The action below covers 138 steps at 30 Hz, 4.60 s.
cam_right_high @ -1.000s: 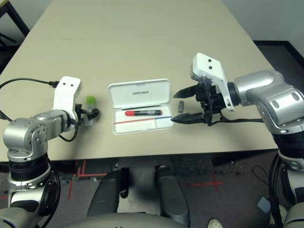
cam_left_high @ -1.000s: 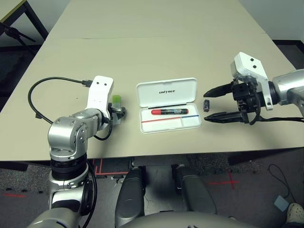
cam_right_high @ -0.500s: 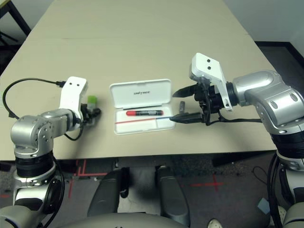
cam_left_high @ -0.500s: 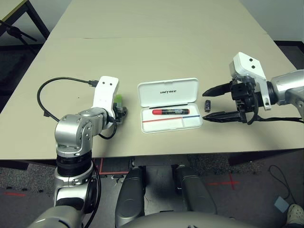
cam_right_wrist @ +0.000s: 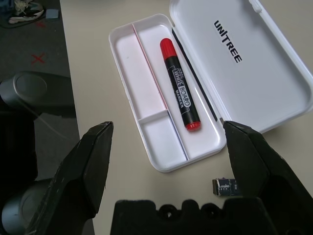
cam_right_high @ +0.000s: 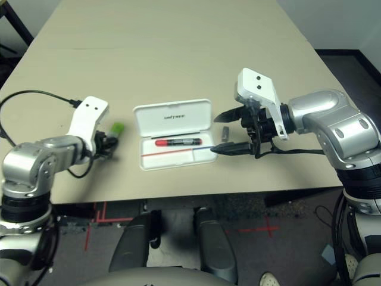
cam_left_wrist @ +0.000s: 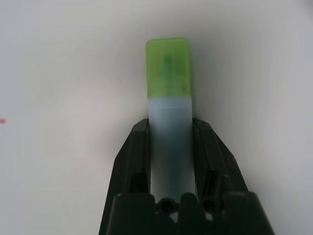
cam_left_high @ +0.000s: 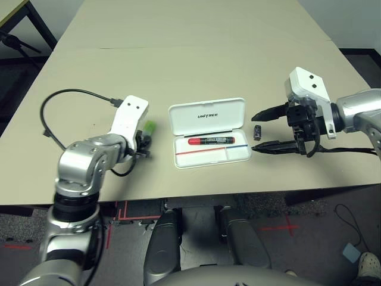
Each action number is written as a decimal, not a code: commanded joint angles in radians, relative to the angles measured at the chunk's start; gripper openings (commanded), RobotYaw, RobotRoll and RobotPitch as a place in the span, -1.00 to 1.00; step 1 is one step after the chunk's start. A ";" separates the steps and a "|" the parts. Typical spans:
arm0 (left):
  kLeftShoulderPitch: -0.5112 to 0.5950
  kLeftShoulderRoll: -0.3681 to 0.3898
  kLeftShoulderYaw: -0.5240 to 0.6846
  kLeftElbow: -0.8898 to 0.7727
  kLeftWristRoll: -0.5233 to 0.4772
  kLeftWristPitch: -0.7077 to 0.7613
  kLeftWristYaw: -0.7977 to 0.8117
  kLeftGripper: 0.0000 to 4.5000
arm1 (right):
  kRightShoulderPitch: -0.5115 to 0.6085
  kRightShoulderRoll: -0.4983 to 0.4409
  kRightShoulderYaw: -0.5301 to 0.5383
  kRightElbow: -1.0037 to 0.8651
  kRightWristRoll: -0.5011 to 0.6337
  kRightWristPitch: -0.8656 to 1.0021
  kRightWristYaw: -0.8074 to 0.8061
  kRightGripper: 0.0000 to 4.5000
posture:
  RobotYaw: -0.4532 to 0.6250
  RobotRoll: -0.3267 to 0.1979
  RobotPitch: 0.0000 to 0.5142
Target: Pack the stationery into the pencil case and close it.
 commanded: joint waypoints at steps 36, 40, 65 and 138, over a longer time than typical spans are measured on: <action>0.050 0.325 -0.242 -0.103 0.053 -0.893 -0.790 -0.51 | -0.079 0.034 0.065 0.097 -0.090 -0.081 0.055 1.00 | -0.12 0.25 -0.25; -0.047 0.241 -0.337 -0.067 0.106 -0.883 -0.790 -0.51 | -0.083 0.037 0.068 0.099 -0.097 -0.082 0.056 1.00 | -0.13 0.25 -0.25; -0.257 -0.057 -0.541 0.091 0.236 -0.705 -0.741 -0.51 | -0.056 0.015 0.063 0.076 -0.116 -0.081 0.048 1.00 | -0.21 0.25 -0.20; -0.138 0.225 -0.101 0.002 -0.094 -0.946 -0.925 0.99 | 0.166 0.749 -0.397 -0.413 -0.042 0.855 -1.390 1.00 | -0.31 0.25 -0.06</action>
